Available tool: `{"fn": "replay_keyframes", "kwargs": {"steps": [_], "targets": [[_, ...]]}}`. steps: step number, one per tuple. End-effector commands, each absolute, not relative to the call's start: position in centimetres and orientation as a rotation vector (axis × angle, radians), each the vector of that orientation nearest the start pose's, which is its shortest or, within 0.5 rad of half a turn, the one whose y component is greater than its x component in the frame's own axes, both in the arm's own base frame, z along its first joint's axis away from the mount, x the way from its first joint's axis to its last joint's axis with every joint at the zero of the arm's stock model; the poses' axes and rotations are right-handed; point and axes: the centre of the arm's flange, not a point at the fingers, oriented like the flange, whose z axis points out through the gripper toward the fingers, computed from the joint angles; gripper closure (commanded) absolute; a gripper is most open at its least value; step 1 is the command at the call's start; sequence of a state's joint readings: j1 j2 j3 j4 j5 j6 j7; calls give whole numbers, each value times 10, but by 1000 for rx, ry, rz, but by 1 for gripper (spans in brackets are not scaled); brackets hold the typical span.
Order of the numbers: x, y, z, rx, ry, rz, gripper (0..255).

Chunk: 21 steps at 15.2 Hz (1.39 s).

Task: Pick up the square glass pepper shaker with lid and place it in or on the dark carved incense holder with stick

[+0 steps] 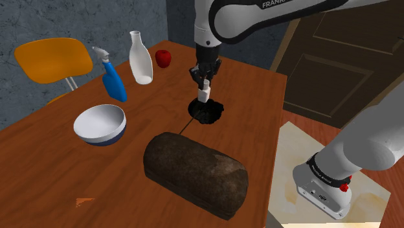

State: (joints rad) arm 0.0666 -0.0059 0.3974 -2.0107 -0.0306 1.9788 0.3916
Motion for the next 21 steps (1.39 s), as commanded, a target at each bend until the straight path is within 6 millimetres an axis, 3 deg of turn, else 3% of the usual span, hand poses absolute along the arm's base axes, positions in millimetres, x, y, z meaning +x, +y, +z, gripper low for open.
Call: {"fn": "replay_keyframes", "kwargs": {"steps": [1,10,17,18,21], "targets": [[491,243,442,-3177,-135,17,255],[491,243,393,-3177,-135,17,255],[491,243,393,-3177,-135,17,255],[491,243,393,-3177,-135,17,0],[491,243,393,-3177,-135,17,0]]}}
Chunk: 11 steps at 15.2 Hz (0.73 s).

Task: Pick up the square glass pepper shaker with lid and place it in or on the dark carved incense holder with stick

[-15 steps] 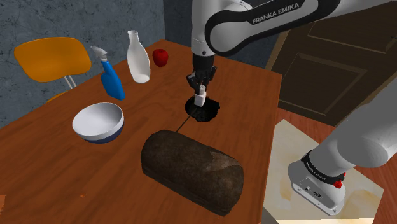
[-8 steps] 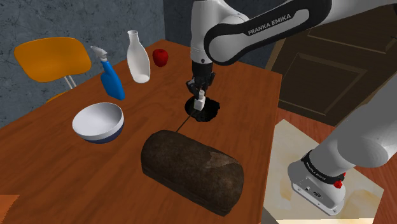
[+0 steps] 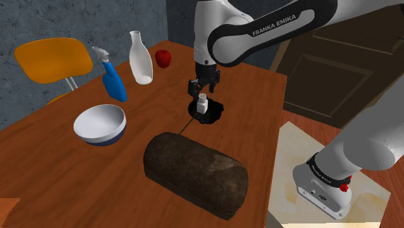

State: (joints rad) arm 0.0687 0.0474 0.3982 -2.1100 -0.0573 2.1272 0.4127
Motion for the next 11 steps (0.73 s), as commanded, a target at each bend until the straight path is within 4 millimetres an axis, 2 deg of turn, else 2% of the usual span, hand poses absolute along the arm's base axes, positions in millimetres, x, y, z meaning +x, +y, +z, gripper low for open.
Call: {"fn": "replay_keyframes", "kwargs": {"steps": [1,2,6,11], "targets": [[491,243,393,-3177,-135,17,0],[491,243,393,-3177,-135,17,0],[491,245,443,-3177,-135,17,0],[491,245,443,-3177,-135,17,0]]}}
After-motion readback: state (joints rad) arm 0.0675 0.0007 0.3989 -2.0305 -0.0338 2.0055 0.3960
